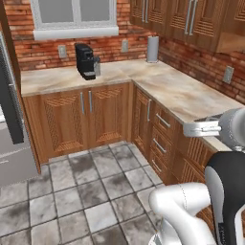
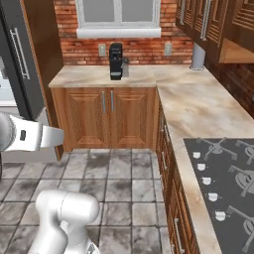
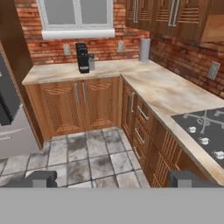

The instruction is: Open the fridge, remove the mango, lemon wedge, and shrimp, and place them on any counter.

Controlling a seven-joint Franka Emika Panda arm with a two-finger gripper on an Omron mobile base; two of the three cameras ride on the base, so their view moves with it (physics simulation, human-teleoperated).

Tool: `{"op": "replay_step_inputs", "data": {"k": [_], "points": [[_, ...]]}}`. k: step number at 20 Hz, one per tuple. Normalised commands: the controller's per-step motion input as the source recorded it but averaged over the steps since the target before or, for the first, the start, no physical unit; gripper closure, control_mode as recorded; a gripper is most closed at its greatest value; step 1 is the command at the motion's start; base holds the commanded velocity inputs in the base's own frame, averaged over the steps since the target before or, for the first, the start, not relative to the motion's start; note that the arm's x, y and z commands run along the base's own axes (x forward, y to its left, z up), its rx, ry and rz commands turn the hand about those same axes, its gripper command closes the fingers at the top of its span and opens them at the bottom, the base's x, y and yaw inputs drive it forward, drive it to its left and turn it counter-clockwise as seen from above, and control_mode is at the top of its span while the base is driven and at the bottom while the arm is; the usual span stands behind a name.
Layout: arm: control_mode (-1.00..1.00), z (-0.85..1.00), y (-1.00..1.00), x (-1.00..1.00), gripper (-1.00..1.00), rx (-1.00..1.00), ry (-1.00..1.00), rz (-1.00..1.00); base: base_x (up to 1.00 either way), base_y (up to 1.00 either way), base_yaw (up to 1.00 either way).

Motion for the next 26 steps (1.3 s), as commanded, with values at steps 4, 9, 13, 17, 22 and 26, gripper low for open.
{"op": "replay_step_inputs", "data": {"k": [4,9,13,17,22,26], "points": [[1.0,0.0,0.0,0.0,-1.0,0.0,0.0,0.0,0.0,0.04,0.0],[1.0,0.0,0.0,0.0,-1.0,0.0,0.0,0.0,0.17,0.29,0.0],[1.0,0.0,0.0,0.0,-1.0,0.0,0.0,0.0,0.43,0.95,0.0],[1.0,0.0,0.0,0.0,-1.0,0.0,0.0,0.0,0.63,1.0,0.08],[1.0,0.0,0.0,0.0,-1.0,0.0,0.0,0.0,0.61,1.0,0.1],[1.0,0.0,0.0,0.0,-1.0,0.0,0.0,0.0,0.53,1.0,0.09]]}}
